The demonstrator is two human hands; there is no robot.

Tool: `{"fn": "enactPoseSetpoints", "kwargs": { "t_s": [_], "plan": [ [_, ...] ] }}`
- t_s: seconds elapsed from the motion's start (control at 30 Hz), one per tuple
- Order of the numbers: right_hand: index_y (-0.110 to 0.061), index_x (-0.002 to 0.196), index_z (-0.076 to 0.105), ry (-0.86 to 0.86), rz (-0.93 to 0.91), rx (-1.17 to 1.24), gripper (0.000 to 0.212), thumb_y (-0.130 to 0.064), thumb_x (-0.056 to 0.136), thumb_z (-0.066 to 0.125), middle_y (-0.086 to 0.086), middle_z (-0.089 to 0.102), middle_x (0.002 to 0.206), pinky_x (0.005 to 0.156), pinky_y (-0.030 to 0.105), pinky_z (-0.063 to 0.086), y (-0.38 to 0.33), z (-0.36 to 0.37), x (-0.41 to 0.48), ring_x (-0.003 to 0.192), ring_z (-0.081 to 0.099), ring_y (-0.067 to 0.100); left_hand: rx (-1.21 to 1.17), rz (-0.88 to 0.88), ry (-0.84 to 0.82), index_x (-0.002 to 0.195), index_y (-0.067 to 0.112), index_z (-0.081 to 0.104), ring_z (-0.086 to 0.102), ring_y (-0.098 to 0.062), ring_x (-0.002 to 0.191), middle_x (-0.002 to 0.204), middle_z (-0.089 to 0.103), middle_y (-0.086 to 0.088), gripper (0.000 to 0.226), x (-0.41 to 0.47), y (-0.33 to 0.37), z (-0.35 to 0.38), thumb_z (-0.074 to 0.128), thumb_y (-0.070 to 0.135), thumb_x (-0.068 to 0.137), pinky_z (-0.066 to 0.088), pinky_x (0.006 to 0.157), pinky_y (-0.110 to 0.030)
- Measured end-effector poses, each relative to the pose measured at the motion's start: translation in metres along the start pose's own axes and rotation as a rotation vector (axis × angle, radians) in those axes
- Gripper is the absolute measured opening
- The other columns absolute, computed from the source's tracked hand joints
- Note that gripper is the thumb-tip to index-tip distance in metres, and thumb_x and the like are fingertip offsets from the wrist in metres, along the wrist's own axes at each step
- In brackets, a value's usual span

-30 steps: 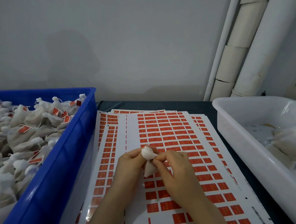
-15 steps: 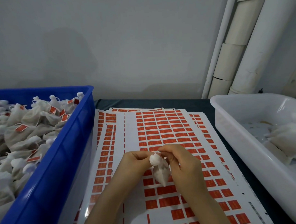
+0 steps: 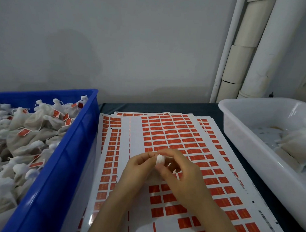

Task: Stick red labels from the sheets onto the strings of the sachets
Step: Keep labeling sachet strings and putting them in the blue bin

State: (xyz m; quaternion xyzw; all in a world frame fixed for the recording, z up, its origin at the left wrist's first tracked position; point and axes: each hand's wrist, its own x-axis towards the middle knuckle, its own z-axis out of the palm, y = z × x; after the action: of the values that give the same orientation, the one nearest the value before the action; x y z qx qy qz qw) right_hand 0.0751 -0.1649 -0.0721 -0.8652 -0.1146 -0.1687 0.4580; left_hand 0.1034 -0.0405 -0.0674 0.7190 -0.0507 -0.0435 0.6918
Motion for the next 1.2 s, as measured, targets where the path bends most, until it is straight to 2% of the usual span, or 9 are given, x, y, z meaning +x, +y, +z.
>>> {"fn": "enactPoseSetpoints", "kwargs": {
  "t_s": [0.17,0.27,0.4,0.53,0.7,0.77,0.9,1.1,1.2],
  "plan": [
    [-0.066,0.1,0.04,0.017,0.01,0.057,0.022,-0.062,0.079,0.045,-0.046,0.049,0.098,0.063,-0.002,0.043,0.0,0.0,0.0,0.095,0.05,-0.018,-0.104,-0.01,-0.03,0.08,0.03,0.072,0.069,-0.005,0.08,0.08,0.073,0.012,0.014,-0.002,-0.002,0.005,0.059,0.034,0.082,0.053,0.06,-0.016],
    [-0.057,0.097,0.046,0.04,0.03,0.097,0.02,-0.062,0.077,0.047,-0.039,0.054,0.095,0.061,0.001,0.044,-0.001,-0.002,0.001,0.09,0.054,-0.015,-0.219,-0.025,-0.08,0.085,0.026,0.074,0.07,-0.018,0.089,0.09,0.074,0.0,0.022,-0.002,-0.003,0.006,0.059,0.038,0.075,0.057,0.072,-0.031],
    [-0.054,0.096,0.047,0.028,0.043,0.143,0.023,-0.065,0.076,0.044,-0.036,0.058,0.09,0.062,0.004,0.047,-0.002,-0.004,0.0,0.085,0.058,-0.011,-0.308,-0.042,-0.094,0.088,0.023,0.074,0.069,-0.027,0.091,0.095,0.072,-0.008,0.025,-0.001,-0.003,0.005,0.057,0.038,0.077,0.056,0.074,-0.037],
    [-0.044,0.088,0.051,0.092,0.073,0.117,0.025,-0.06,0.077,0.036,-0.021,0.063,0.071,0.055,0.006,0.047,0.003,-0.005,0.0,0.073,0.061,-0.008,-0.277,-0.047,-0.011,0.088,0.024,0.067,0.068,-0.022,0.085,0.086,0.072,0.003,0.018,-0.001,-0.005,0.008,0.055,0.036,0.082,0.055,0.064,-0.026],
    [-0.04,0.075,0.052,0.102,0.146,0.086,0.018,-0.054,0.075,0.041,-0.023,0.059,0.069,0.054,0.002,0.043,0.006,-0.006,0.002,0.072,0.059,-0.011,-0.034,0.022,0.113,0.091,0.033,0.06,0.062,0.001,0.08,0.082,0.066,0.023,0.011,0.0,-0.007,0.012,0.049,0.035,0.093,0.045,0.05,-0.005],
    [-0.037,0.074,0.054,0.109,0.178,0.106,0.02,-0.055,0.074,0.042,-0.022,0.061,0.07,0.057,0.002,0.043,0.006,-0.006,0.003,0.074,0.059,-0.011,0.04,0.067,0.102,0.093,0.032,0.059,0.06,0.009,0.08,0.082,0.065,0.025,0.01,-0.001,-0.008,0.012,0.049,0.035,0.093,0.044,0.051,-0.004],
    [-0.037,0.081,0.058,0.033,0.274,0.161,0.007,-0.042,0.084,0.056,-0.02,0.064,0.08,0.061,0.004,0.046,0.009,-0.009,0.006,0.075,0.062,-0.003,0.08,0.141,0.058,0.091,0.031,0.061,0.063,0.006,0.079,0.083,0.067,0.024,0.008,-0.004,-0.007,0.013,0.052,0.032,0.092,0.045,0.054,-0.005],
    [-0.028,0.079,0.067,-0.054,0.41,0.319,0.012,-0.028,0.087,0.059,-0.013,0.069,0.074,0.059,0.007,0.048,0.005,-0.016,0.006,0.073,0.065,-0.001,0.079,0.16,0.033,0.085,0.03,0.066,0.065,0.002,0.077,0.08,0.069,0.02,0.008,-0.005,-0.004,0.013,0.059,0.029,0.087,0.047,0.055,-0.006],
    [-0.024,0.077,0.067,-0.037,0.511,0.417,0.016,-0.023,0.089,0.056,-0.006,0.07,0.077,0.071,0.023,0.055,0.0,-0.017,0.008,0.076,0.067,0.011,0.07,0.099,0.051,0.081,0.032,0.067,0.064,0.004,0.078,0.079,0.068,0.022,0.009,-0.004,-0.005,0.014,0.06,0.031,0.087,0.046,0.053,-0.006]
  ]
}}
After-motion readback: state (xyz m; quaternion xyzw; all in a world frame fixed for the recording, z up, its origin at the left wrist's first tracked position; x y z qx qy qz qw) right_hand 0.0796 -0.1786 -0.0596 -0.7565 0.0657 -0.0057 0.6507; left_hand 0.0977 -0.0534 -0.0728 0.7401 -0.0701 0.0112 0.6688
